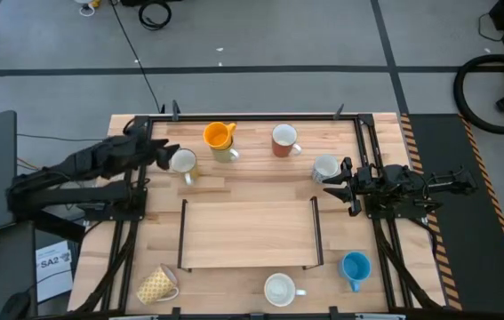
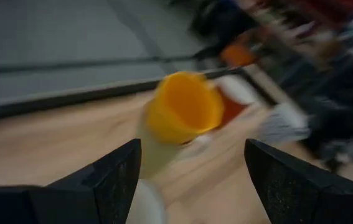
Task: Place coffee mugs
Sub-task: Put the light yellow mug on the shelf
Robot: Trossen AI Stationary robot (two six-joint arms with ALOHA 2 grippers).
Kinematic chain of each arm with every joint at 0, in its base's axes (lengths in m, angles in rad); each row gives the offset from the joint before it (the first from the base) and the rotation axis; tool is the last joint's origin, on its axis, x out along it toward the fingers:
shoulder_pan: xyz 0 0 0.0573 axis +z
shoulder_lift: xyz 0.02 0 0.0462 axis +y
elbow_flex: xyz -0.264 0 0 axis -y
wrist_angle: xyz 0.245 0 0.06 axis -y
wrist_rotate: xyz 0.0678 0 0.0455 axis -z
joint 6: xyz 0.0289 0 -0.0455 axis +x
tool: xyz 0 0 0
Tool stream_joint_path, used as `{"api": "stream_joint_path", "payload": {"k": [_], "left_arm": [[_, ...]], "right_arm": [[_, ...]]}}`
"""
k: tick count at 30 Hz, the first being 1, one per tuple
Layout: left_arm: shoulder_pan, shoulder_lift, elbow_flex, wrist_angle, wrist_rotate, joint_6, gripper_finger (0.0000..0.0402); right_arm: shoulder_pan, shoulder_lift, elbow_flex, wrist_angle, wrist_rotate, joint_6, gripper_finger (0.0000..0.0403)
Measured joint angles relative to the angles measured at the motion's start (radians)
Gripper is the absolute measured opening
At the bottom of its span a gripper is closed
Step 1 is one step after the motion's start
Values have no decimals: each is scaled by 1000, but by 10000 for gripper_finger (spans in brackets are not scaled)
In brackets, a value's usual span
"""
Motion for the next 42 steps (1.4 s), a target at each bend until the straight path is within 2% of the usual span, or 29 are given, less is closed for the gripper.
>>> {"api": "stream_joint_path", "payload": {"k": [6,11,15,25,32,42], "left_arm": [[154,154,115,-229,140,-44,290],[277,262,130,-276,288,-37,290],[357,347,130,-299,367,-3,290],[461,529,130,-316,382,26,290],[469,622,130,-338,452,28,290],[467,698,130,-341,452,41,283]], "right_arm": [[0,0,0,0,0,-1,128],[0,0,0,0,0,-2,128],[0,0,0,0,0,-3,128],[0,0,0,0,0,-3,128],[0,0,0,0,0,-3,128],[0,0,0,0,0,-3,128]]}}
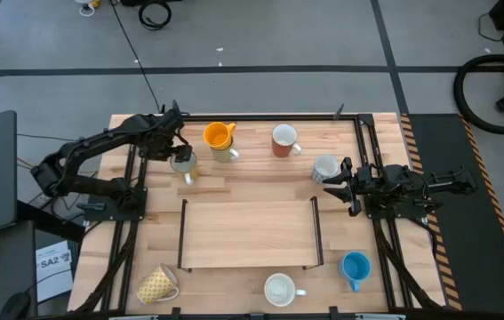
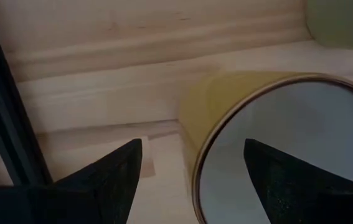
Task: Place coffee mugs
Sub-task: Put the light yellow mug on the shelf
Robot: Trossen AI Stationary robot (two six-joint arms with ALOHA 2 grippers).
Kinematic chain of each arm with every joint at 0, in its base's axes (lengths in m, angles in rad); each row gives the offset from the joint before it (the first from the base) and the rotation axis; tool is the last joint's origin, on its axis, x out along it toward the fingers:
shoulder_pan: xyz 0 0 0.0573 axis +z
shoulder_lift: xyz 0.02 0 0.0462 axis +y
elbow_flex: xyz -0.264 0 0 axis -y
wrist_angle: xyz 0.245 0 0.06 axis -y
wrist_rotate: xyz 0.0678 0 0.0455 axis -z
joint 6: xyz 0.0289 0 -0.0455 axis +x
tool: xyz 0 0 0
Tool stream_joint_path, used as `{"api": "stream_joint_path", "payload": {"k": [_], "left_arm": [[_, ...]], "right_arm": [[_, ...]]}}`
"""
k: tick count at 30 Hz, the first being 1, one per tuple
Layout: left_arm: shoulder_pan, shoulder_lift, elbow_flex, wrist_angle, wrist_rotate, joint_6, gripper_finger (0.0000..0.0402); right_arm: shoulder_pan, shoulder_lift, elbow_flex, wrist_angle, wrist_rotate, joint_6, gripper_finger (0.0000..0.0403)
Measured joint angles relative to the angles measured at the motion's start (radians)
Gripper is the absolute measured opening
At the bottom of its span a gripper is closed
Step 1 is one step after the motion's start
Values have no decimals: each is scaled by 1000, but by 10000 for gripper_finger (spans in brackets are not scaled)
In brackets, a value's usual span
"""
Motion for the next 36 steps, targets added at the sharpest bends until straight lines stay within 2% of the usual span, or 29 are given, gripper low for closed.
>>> {"api": "stream_joint_path", "payload": {"k": [4,13,24,33,36], "left_arm": [[0,0,0,0,-8,22,251],[0,0,0,0,-11,28,133],[0,0,0,12,-14,72,31],[0,0,3,11,-12,122,26],[0,1,38,-24,-16,160,26]], "right_arm": [[0,0,0,0,0,0,128],[0,0,0,0,1,0,128],[0,0,0,0,4,0,128],[0,0,0,0,4,0,128],[0,0,0,0,4,0,128]]}}
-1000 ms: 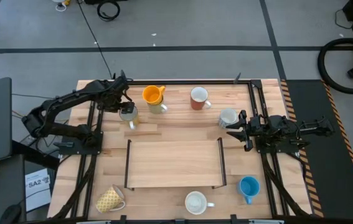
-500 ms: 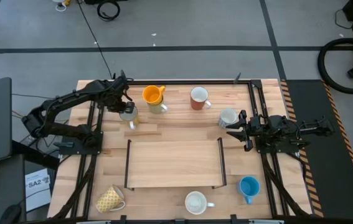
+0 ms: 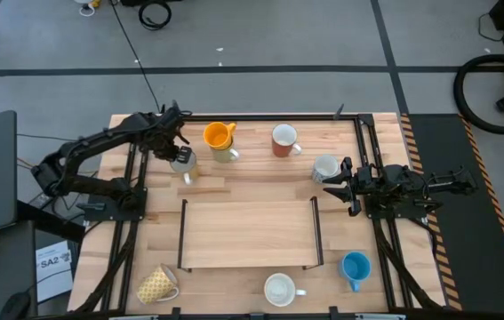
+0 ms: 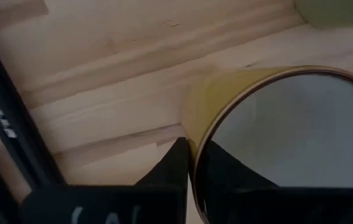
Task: Place coffee mugs
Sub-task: Put the light yellow mug on the shelf
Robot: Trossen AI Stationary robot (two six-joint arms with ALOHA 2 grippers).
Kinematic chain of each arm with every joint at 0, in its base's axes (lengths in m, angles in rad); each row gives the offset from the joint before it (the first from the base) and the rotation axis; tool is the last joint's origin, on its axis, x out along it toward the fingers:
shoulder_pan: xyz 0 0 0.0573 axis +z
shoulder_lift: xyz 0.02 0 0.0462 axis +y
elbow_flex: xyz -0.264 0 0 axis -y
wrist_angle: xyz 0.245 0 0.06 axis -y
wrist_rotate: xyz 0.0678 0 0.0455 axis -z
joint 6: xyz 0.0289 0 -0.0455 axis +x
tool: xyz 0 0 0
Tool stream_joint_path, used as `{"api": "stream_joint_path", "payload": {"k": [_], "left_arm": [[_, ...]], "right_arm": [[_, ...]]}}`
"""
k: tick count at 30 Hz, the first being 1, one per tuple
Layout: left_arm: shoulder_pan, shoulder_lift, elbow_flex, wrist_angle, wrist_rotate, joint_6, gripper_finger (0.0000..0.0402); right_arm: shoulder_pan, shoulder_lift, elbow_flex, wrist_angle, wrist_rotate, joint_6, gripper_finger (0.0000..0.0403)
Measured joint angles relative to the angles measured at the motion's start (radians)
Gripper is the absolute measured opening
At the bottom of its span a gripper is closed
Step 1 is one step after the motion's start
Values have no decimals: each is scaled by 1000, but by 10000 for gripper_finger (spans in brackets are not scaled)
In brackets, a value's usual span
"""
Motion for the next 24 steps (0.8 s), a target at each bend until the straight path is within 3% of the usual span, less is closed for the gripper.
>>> {"api": "stream_joint_path", "payload": {"k": [6,17,24], "left_arm": [[0,0,135,-103,1,86,27],[-3,-1,526,-447,4,205,28],[-91,-1,751,-528,36,208,28]], "right_arm": [[0,0,0,0,0,0,128],[0,0,0,0,0,0,128],[0,0,0,0,0,0,128]]}}
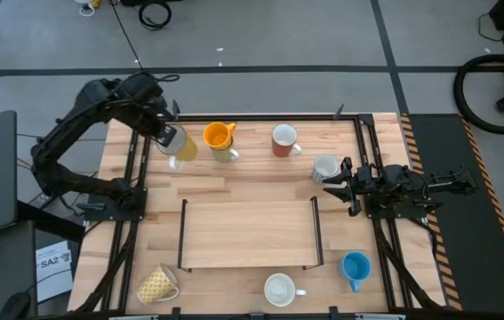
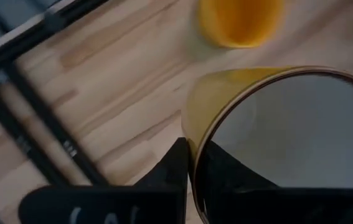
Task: Place coffee mugs
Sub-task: Put the light yellow mug on the shelf
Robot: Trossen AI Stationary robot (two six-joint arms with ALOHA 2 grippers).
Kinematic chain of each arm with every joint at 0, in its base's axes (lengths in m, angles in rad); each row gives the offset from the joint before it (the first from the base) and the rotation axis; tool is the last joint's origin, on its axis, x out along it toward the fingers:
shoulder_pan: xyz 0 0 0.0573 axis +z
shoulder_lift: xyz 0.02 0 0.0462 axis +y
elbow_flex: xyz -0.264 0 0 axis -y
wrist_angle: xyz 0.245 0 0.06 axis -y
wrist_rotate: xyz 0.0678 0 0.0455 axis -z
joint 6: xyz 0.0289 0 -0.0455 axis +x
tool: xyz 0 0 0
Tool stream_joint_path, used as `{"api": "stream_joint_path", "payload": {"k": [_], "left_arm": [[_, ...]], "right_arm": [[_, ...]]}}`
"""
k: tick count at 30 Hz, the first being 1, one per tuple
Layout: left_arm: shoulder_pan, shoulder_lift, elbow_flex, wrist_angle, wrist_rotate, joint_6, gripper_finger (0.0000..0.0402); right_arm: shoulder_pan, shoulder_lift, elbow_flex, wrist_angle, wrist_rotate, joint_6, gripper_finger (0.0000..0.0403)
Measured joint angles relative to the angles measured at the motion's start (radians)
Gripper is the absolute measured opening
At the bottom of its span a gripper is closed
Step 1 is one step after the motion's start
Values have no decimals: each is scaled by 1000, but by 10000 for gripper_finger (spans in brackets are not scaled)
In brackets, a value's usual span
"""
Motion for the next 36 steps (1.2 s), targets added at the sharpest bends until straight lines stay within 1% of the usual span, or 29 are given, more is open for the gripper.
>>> {"api": "stream_joint_path", "payload": {"k": [4,8,13,20,24,28,32,36], "left_arm": [[-97,0,104,16,47,-32,29],[-219,0,164,28,58,-98,29],[-371,1,179,31,57,-158,29],[-555,69,180,38,42,-183,29],[-621,137,180,37,38,-175,29],[-668,205,180,19,23,-104,29],[-698,270,180,-28,-27,-46,29],[-720,313,179,-16,-62,-4,29]], "right_arm": [[0,0,0,0,0,0,128],[0,0,0,0,0,0,128],[0,0,0,0,0,0,128],[0,0,0,0,0,0,128],[0,0,0,-1,0,0,128],[0,0,0,-2,0,0,128],[0,0,0,-1,0,0,128],[0,0,0,-2,0,0,128]]}}
